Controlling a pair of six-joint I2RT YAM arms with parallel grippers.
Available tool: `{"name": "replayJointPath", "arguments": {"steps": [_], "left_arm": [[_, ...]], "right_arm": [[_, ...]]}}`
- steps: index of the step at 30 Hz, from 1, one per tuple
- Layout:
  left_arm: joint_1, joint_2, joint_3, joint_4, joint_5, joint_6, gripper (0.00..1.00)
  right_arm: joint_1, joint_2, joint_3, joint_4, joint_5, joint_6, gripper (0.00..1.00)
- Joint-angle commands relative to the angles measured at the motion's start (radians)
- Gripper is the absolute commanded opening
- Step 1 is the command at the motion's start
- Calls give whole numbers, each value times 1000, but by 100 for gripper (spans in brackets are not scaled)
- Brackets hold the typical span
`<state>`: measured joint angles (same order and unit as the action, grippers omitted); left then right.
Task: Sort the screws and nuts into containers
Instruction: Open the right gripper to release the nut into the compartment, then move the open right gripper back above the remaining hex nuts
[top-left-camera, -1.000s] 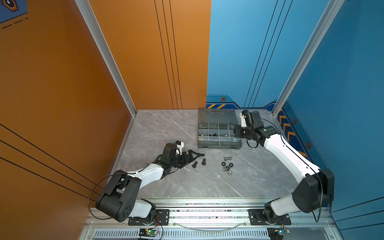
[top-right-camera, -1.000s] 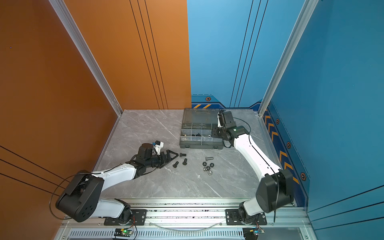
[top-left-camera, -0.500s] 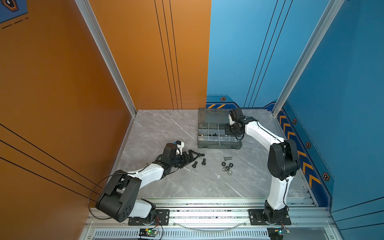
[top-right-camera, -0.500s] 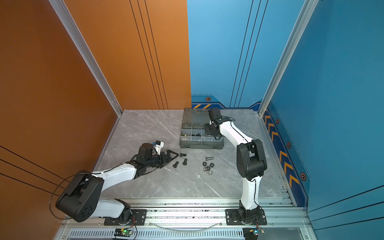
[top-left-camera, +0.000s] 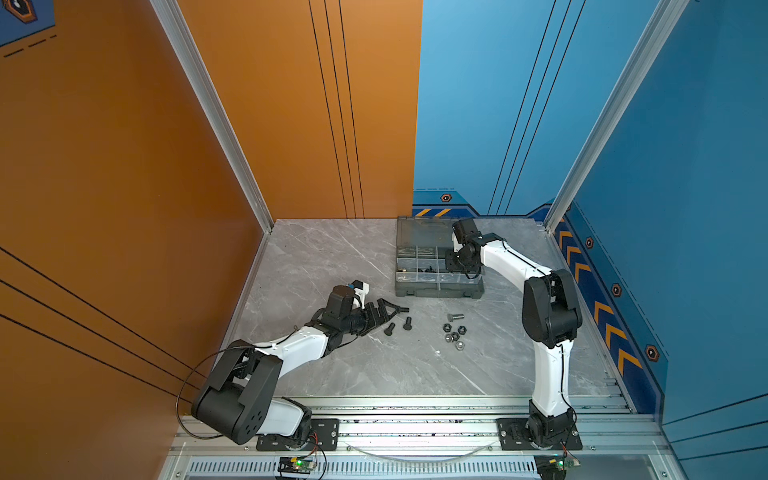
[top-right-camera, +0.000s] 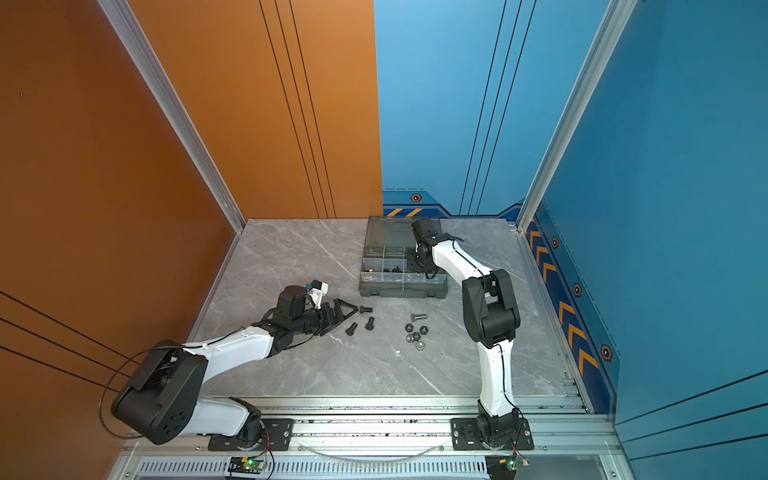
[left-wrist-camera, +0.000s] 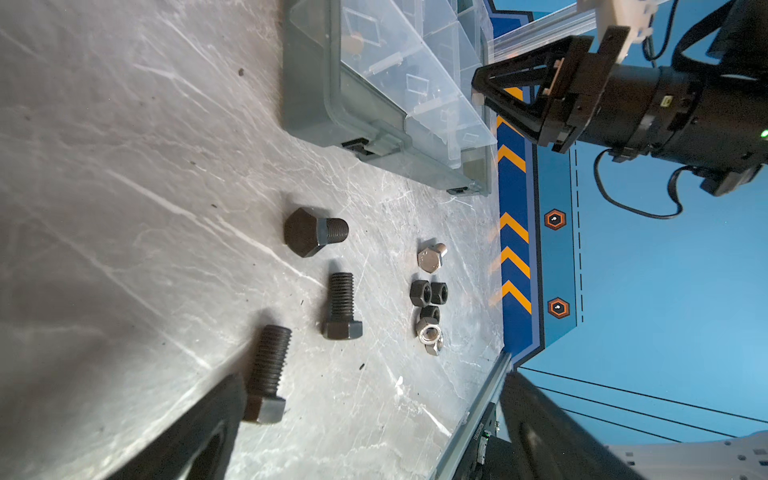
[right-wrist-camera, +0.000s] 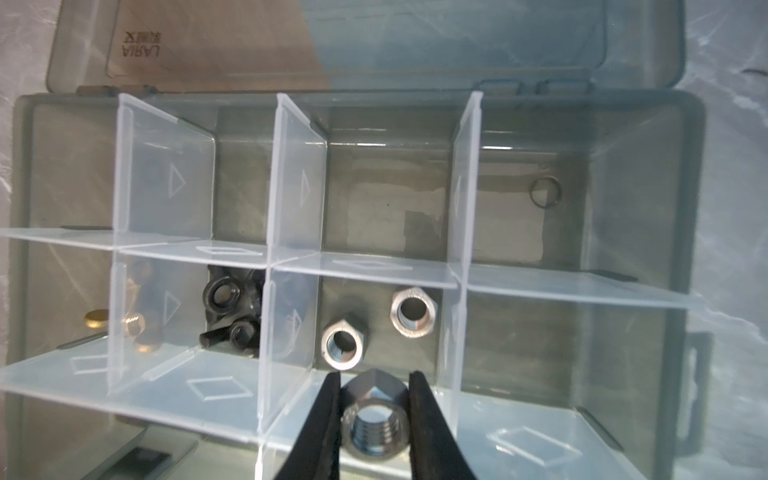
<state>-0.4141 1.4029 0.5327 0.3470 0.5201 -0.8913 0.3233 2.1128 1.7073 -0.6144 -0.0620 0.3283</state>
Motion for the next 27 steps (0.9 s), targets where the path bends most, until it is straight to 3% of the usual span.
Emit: {"name": "replayJointPath", "arguments": {"steps": [1,8,15,21,27], "left_arm": [[-13,-9,17,-8,-23,-8,98],[-13,-24,16,-7,-28,-9,98],[-21,-23,22,-2,-22,-16,98],[-20,-22,29,-3,-20,-16,98],[-22,-38,27,-3,-20,-20,98]], "right_arm": [[-2,27,33,-44,-9,-21,15],[3,31,33,-54,9,-24,34],[14,-32,17,-65,27,-55,44],[33,-217,-88,-71,35,-64,46],[49,-445,-320,-56,0,-31,48]]}}
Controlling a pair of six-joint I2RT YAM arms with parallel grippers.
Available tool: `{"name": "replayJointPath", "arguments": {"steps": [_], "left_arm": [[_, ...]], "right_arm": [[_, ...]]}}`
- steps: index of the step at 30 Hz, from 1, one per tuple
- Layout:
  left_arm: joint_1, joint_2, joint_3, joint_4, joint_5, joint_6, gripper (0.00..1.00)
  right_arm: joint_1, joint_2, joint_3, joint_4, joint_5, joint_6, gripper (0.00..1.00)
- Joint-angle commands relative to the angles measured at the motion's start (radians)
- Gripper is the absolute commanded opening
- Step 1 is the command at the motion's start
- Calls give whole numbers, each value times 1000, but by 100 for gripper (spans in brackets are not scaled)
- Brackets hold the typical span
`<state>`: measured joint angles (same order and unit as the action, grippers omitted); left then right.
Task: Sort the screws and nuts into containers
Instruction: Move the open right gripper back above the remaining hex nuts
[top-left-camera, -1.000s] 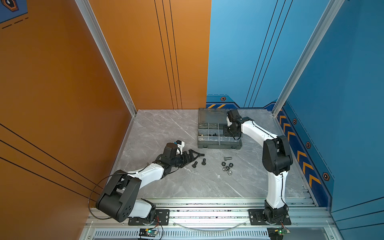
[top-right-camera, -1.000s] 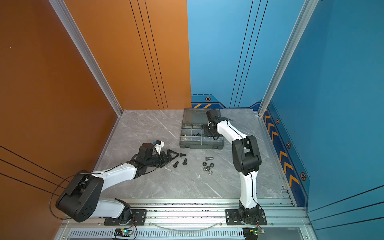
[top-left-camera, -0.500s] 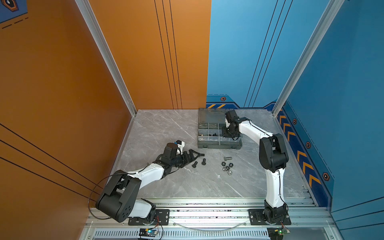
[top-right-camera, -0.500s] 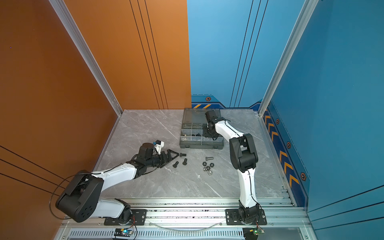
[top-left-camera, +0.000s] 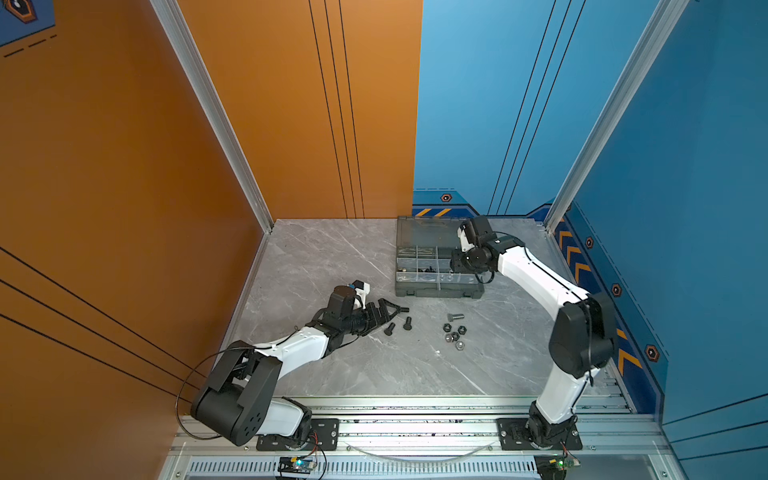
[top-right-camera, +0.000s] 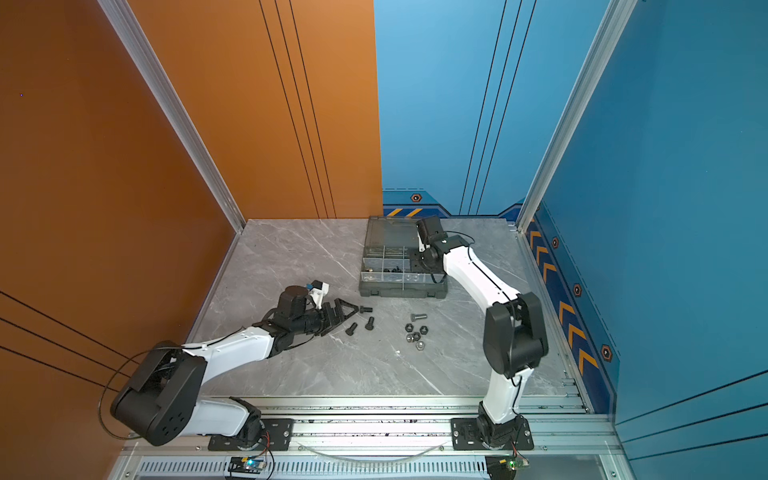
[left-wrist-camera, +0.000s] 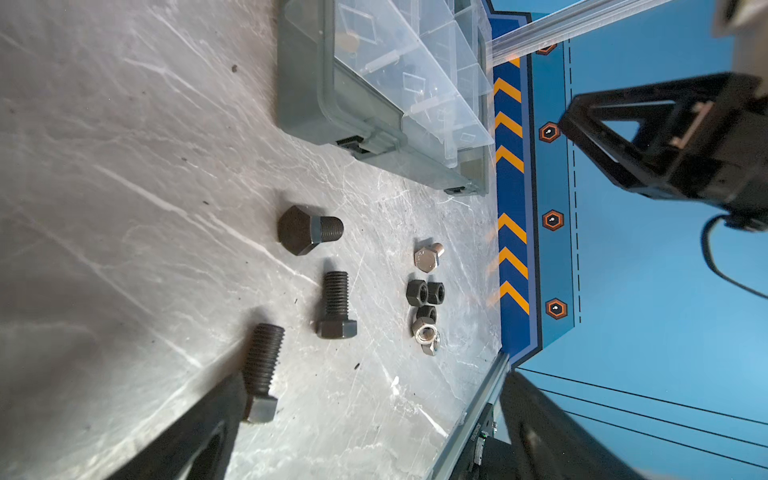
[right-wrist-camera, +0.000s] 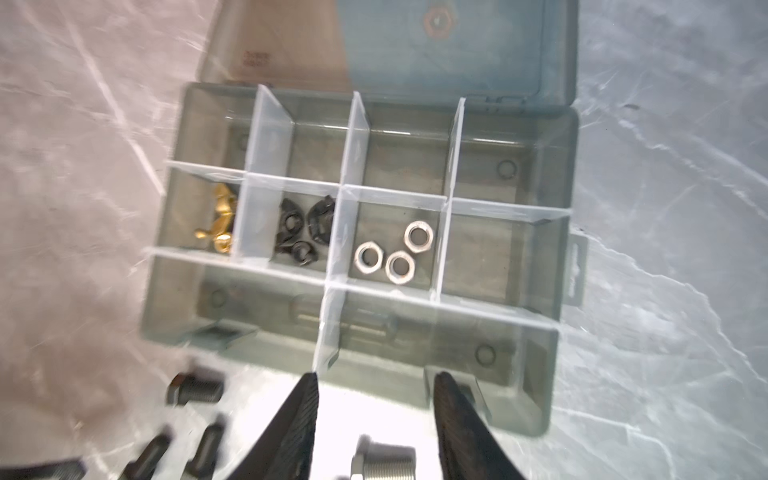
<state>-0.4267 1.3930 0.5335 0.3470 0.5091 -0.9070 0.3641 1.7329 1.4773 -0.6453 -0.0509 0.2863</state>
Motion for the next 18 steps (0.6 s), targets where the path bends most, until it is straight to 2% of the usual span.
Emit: {"name": "replayJointPath", "arguments": {"steps": [1,10,18], "left_arm": [[-9,-29,27,-7,-9,-4,98],[-9,-26,23,-12,-12,1,97],[-7,-22,31,-29,-7,13,98]], "right_arm": [[13,-105,-132,-24,-17,22,49],[104,-377,-470,-17,-23,130,51],[196,-532,-678,-26,31,266,53]]}}
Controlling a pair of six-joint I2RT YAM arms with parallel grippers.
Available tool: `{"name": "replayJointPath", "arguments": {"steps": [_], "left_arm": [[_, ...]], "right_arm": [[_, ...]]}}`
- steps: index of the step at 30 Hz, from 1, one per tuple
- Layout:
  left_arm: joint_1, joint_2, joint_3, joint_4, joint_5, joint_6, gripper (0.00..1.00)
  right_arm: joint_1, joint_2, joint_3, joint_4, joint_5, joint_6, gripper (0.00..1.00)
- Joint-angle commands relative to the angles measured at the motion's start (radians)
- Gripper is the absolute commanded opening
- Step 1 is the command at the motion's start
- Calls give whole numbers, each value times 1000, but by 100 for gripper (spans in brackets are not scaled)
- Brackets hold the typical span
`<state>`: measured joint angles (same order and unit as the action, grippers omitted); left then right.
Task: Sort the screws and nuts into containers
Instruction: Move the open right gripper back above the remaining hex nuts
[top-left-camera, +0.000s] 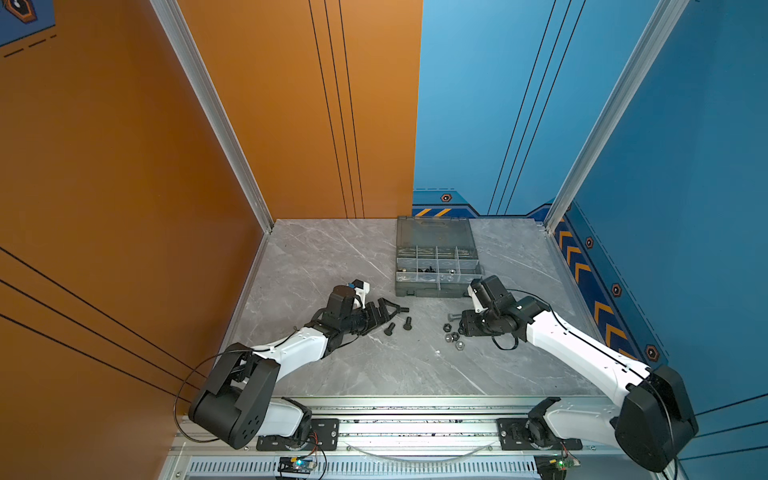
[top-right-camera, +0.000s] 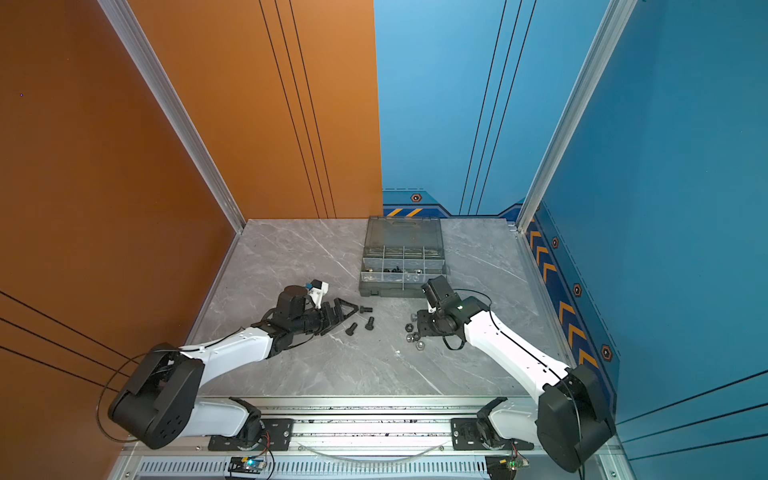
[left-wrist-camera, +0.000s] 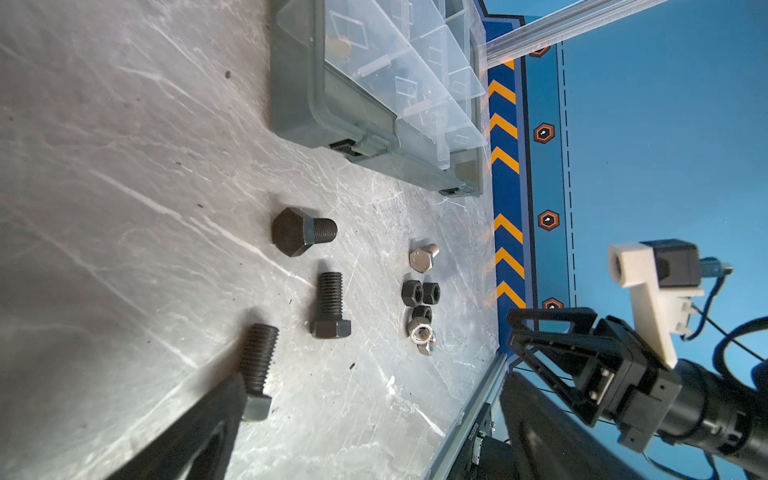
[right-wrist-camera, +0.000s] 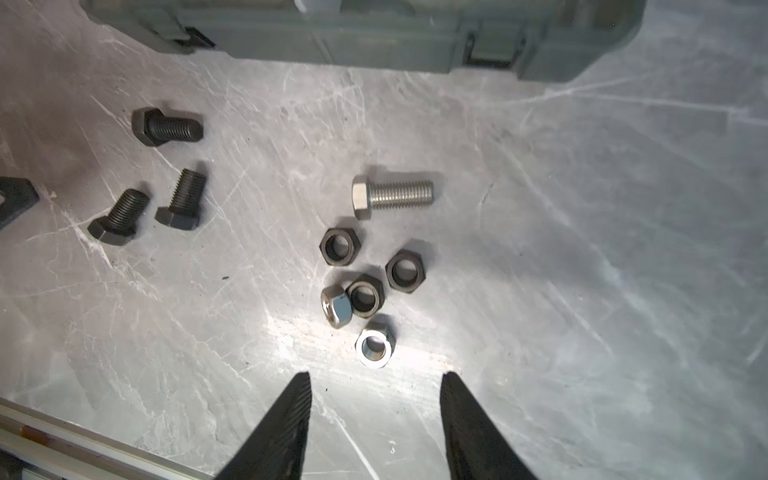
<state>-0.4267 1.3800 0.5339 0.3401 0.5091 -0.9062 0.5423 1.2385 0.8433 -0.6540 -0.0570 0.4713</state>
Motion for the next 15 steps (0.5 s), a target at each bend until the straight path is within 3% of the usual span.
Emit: {"name": "replayJointPath", "arguments": {"steps": [1,15], "left_arm": [[-6,-9,32,-21,-6,13,98],[-12,-10,43,-39,0,4,98]], "right_arm": [[28,-51,-64,-11,41,96,54],[111,-64,-150,23,123,180,56]]}}
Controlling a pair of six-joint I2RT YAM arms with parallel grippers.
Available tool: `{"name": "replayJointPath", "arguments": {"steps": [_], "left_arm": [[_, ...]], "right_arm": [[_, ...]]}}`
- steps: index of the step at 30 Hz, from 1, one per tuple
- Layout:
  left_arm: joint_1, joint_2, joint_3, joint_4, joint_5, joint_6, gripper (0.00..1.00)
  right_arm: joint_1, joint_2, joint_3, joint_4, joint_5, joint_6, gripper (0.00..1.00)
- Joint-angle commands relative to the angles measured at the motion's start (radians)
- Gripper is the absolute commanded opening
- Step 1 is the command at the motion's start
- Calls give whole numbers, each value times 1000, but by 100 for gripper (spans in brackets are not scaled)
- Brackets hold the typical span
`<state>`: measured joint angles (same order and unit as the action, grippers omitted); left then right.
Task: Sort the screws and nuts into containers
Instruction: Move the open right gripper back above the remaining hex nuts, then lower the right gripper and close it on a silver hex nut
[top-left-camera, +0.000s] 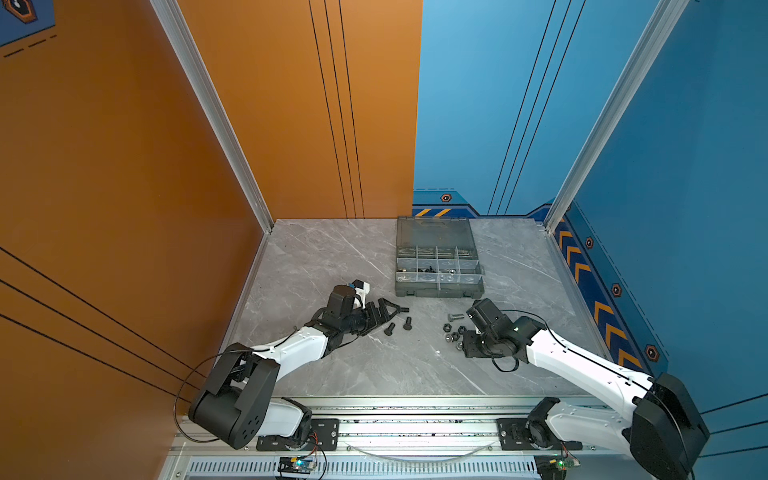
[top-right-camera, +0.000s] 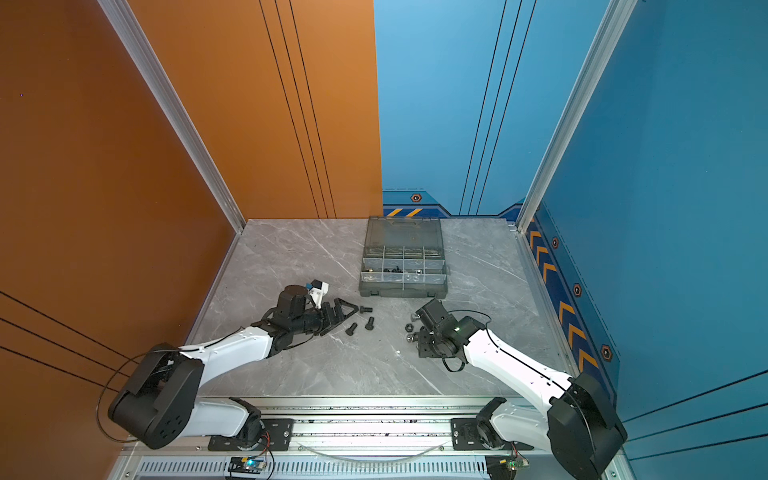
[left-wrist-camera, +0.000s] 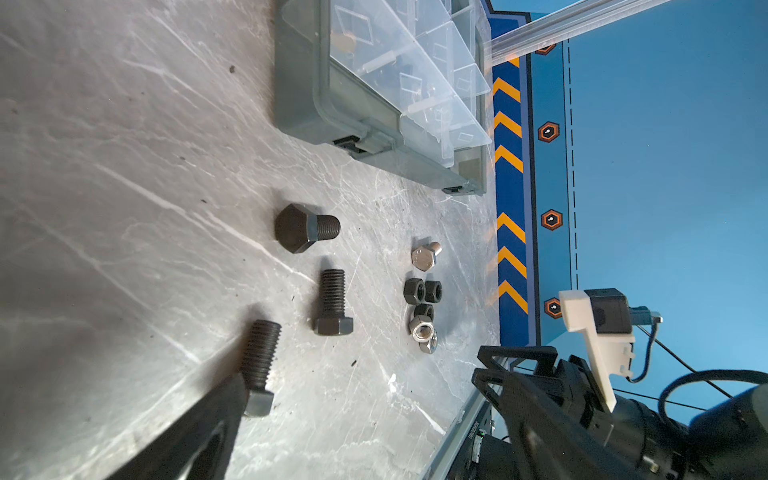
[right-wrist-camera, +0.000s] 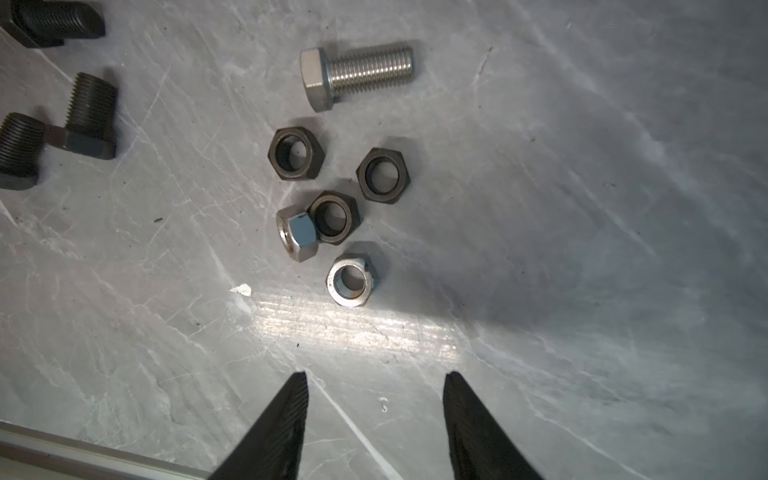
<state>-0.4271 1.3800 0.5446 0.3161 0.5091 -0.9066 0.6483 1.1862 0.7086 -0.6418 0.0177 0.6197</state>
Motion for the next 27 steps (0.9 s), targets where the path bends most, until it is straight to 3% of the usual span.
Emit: {"name": "replayJointPath", "arguments": {"steps": [1,27], "left_arm": [[-14,-17,29,-14,-4,5,98],[-18,-12,26,-48,-24,16,98]], "right_arm": [[5,-14,-20,13,51,33,56],[33,96,-13,66,47,25,59]]}}
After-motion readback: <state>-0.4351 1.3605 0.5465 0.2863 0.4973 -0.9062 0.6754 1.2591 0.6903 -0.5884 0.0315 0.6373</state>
